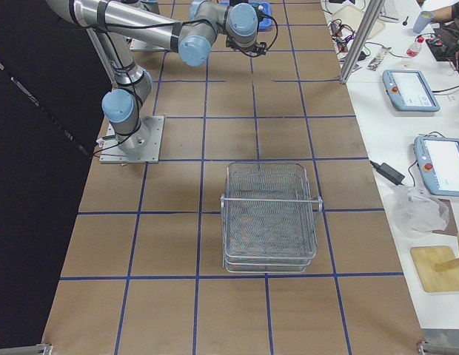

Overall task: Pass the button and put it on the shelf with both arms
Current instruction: 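Grasp the button's red cap with the right gripper beside the left gripper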

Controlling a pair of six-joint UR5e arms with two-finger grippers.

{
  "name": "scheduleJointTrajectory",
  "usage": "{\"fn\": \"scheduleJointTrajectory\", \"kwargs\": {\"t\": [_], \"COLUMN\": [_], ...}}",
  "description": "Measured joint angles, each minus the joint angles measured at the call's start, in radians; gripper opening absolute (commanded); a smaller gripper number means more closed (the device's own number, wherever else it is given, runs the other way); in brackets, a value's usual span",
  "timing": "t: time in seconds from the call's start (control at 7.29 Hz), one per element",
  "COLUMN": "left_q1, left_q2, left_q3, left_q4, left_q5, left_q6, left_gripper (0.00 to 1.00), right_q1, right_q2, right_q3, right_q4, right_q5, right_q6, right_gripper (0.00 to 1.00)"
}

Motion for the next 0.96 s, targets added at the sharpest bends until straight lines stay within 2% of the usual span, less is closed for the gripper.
{"fn": "scheduleJointTrajectory", "kwargs": {"t": [0.55,0.96], "left_q1": [0.007,0.008], "left_q2": [-0.006,-0.010], "left_q3": [0.001,0.001], "left_q4": [0.001,0.001], "left_q5": [-0.007,-0.006], "left_q6": [-0.070,-0.107], "left_gripper": [0.00,0.00], "right_q1": [0.057,0.097], "right_q2": [-0.004,-0.005], "right_q3": [-0.001,-0.001], "right_q4": [-0.001,-0.004], "right_q5": [0.053,0.060], "right_q6": [-0.002,-0.007], "right_gripper": [1.00,1.00]}}
